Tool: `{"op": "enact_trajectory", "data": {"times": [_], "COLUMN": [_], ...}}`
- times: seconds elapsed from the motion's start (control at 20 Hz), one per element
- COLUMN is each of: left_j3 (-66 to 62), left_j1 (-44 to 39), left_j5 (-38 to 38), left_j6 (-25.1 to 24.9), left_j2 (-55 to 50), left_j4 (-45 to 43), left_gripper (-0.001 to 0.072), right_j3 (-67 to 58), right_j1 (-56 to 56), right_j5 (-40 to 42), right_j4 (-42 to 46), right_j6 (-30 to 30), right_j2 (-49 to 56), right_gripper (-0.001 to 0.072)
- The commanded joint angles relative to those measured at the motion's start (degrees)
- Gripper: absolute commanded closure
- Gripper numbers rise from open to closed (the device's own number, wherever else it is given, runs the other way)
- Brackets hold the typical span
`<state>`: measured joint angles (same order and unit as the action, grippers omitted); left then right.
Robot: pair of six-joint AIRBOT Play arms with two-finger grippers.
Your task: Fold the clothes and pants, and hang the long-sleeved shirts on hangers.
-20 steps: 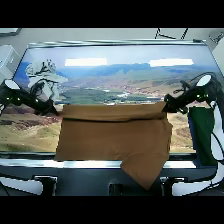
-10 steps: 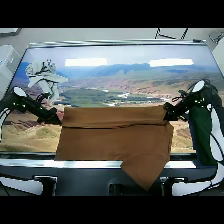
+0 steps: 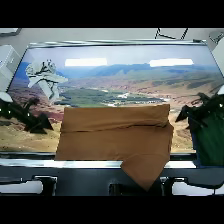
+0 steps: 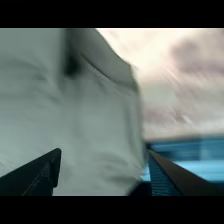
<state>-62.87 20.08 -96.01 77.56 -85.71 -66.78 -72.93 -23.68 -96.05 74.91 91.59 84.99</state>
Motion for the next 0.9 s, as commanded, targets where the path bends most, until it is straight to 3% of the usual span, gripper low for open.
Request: {"op": "enact_trajectory", "data": {"times": [0.0, 0.2, 0.45, 0.5, 0.7, 0.75, 0.8, 0.85], "left_j3": [17.3, 28.7, 30.2, 30.2, 32.2, 33.0, 33.5, 33.6], "left_j1": [2.3, 2.5, 2.3, 2.3, 2.3, 2.3, 2.3, 2.3], "left_j5": [5.4, 10.2, 14.8, 15.6, 16.6, 16.6, 16.9, 17.1], "left_j6": [-1.2, -3.9, -4.0, -4.0, -2.6, -2.6, -2.6, -2.6], "left_j2": [8.0, 11.1, 11.0, 11.0, 11.0, 11.0, 11.0, 11.0], "left_j4": [-3.3, -3.7, -0.9, 0.3, 3.3, 3.3, 3.2, 3.2], "left_gripper": [0.0209, 0.0211, 0.0215, 0.0273, 0.0281, 0.0380, 0.0542, 0.0633], "right_j3": [10.1, 14.4, 14.4, 14.4, 14.9, 15.7, 17.0, 19.4], "right_j1": [-1.8, -1.8, -1.8, -1.8, -1.8, -1.8, -1.8, -1.8], "right_j5": [1.0, 1.2, 1.2, 1.2, 0.9, 1.2, 1.7, 2.6], "right_j4": [2.8, 1.6, 0.7, 0.5, 0.5, 0.6, 0.7, 0.7], "right_j6": [-2.1, -2.5, -2.5, -2.5, -3.0, -3.3, -3.4, -3.4], "right_j2": [-5.0, -5.4, -5.4, -5.4, -5.4, -5.7, -6.4, -7.6], "right_gripper": [0.0071, 0.0073, 0.0075, 0.0075, 0.0075, 0.0075, 0.0075, 0.0075]}}
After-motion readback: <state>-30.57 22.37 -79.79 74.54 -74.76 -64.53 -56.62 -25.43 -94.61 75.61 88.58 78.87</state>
